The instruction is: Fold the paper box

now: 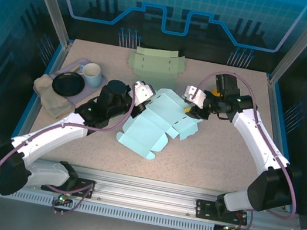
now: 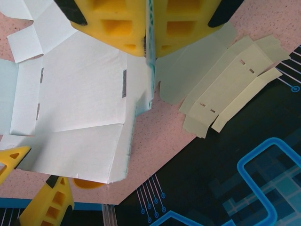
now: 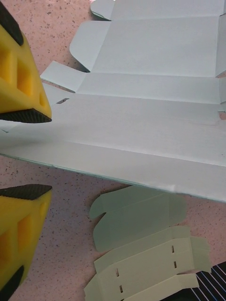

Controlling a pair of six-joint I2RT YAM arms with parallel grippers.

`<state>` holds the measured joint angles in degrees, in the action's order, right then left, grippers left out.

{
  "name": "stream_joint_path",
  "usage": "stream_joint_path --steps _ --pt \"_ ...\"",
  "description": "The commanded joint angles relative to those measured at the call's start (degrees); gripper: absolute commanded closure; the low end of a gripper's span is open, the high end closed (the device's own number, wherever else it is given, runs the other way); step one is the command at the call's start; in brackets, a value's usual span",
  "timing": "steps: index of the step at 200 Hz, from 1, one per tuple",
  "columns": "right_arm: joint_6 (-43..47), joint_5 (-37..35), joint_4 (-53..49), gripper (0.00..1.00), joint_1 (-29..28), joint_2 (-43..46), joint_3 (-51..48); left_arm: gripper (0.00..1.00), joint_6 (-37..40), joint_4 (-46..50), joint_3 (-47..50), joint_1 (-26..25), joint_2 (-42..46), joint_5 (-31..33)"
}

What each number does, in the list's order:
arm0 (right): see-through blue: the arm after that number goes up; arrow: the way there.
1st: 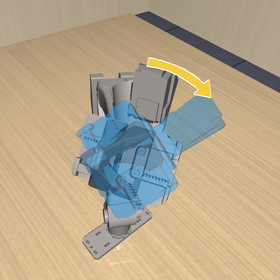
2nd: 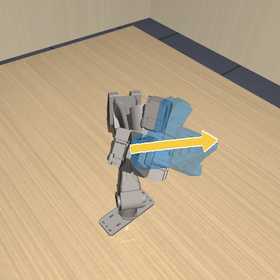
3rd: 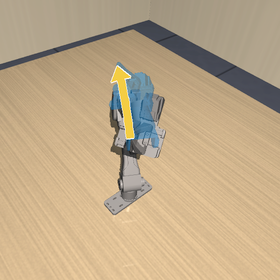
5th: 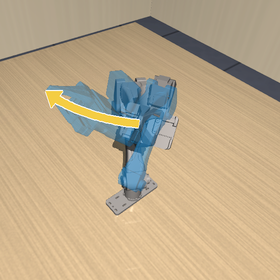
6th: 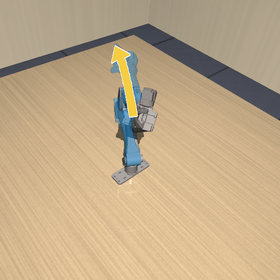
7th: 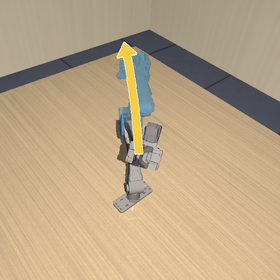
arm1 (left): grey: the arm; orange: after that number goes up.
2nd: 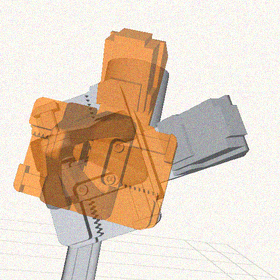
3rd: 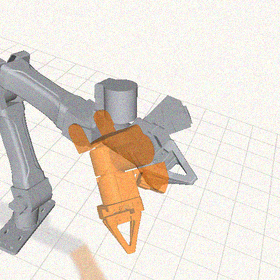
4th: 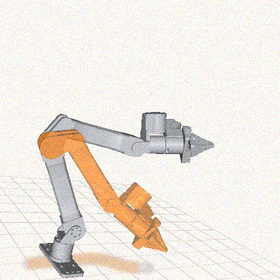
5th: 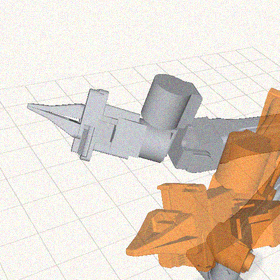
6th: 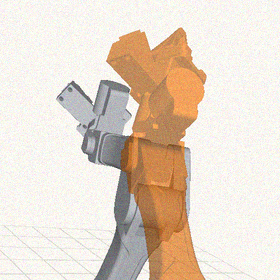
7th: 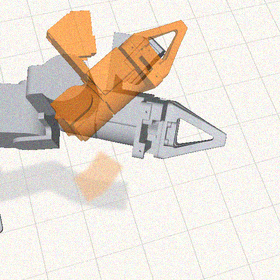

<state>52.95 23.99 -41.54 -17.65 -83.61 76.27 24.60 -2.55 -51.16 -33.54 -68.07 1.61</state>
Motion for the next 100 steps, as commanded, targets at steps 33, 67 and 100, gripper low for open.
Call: stream_joint_path --steps 33,67,100 --pt "0.3 1.3 -2.5 0.59 1.0 -0.9 -0.2 1.0 1.3 -2.8 0.9 -0.4 1.7 1.0" --pt "0.4 1.0 -2.9 0.65 1.0 -0.9 0.2 1.0 1.3 -2.8 0.9 -0.5 1.6 1.2" --pt "0.8 0.7 -3.0 0.66 1.0 -0.9 0.2 1.0 1.3 -2.9 1.0 -0.5 1.8 1.6"
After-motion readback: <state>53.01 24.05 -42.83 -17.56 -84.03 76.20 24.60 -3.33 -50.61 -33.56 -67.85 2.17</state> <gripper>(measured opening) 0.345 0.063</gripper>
